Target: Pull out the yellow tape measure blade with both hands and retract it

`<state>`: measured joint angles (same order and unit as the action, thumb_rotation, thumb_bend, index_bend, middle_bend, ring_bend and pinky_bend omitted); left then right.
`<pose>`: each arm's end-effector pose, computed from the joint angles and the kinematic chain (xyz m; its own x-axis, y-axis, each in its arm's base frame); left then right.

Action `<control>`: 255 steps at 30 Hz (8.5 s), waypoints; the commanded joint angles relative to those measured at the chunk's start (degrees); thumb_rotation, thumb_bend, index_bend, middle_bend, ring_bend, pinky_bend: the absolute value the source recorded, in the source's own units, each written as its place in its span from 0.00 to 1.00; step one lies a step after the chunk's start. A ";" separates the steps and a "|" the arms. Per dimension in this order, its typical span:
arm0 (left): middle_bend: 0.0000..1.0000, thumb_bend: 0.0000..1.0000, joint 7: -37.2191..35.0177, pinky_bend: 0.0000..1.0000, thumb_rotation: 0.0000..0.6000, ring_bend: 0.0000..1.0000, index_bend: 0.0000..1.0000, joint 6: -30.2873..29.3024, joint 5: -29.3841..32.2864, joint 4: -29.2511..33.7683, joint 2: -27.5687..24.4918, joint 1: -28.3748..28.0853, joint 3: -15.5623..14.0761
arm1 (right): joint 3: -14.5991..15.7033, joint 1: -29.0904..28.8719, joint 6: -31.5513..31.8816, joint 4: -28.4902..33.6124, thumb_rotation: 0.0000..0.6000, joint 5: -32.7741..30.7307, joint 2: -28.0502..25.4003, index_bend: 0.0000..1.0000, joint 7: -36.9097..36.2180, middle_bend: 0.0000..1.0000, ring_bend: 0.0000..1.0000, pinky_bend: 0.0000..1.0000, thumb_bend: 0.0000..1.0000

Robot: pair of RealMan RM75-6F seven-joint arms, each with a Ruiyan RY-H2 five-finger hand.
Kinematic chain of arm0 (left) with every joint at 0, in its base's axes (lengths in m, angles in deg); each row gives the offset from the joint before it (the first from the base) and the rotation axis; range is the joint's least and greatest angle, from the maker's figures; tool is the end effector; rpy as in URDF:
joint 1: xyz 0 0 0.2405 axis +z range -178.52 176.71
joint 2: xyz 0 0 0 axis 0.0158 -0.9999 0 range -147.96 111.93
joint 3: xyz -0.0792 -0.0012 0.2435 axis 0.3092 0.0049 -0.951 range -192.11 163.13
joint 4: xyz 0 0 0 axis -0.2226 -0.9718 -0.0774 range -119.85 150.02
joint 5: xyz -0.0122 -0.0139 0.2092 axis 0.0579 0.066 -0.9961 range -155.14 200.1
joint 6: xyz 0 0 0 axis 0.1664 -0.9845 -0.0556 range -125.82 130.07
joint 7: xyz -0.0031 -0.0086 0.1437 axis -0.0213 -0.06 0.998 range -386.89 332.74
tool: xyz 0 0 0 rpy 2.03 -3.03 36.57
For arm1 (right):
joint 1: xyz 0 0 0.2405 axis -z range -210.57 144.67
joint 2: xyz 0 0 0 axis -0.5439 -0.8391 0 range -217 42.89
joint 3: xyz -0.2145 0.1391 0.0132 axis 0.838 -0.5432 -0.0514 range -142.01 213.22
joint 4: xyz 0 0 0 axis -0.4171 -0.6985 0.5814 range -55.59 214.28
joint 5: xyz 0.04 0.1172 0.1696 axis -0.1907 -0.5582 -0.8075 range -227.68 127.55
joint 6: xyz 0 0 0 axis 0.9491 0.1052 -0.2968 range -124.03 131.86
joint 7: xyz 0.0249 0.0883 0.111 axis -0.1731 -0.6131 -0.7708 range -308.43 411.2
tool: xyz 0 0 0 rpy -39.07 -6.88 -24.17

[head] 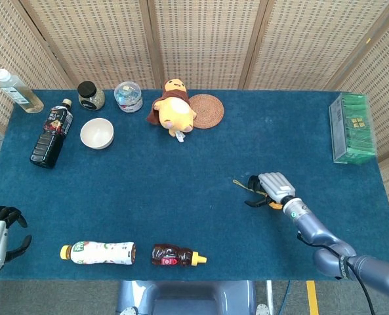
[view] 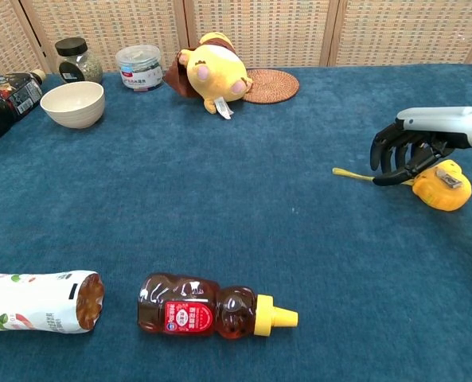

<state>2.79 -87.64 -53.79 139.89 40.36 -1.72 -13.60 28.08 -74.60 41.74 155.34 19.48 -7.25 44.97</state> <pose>-0.2372 0.1463 0.1644 0.4366 0.1000 0.8941 0.8736 0.1903 -0.4479 -0.2254 -0.3640 0.0165 0.3389 -0.5027 0.7953 -0.9387 -0.2377 0.2498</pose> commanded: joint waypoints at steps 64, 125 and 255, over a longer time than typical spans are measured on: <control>0.34 0.26 -3.21 0.23 1.00 0.20 0.50 -1.99 -3.68 -0.03 -2.01 2.03 -1.11 | 0.88 7.37 15.93 8.36 0.63 -13.07 0.95 0.00 23.03 0.12 0.13 0.17 0.14; 0.34 0.26 -2.65 0.23 1.00 0.20 0.50 -3.83 -5.75 1.61 -3.51 3.78 -0.53 | 2.38 11.44 11.40 -3.17 0.63 -8.25 -0.46 0.28 19.37 0.34 0.34 0.34 0.14; 0.42 0.19 7.76 0.49 1.00 0.43 0.50 21.32 38.84 -19.05 38.32 -53.59 21.00 | -6.79 -0.83 24.75 28.47 0.62 -25.33 1.18 0.55 33.00 0.58 0.66 0.61 0.23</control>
<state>10.03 -65.65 -15.27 121.34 77.99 -54.77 7.50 21.35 -75.36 66.40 183.78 -5.79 -6.16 77.95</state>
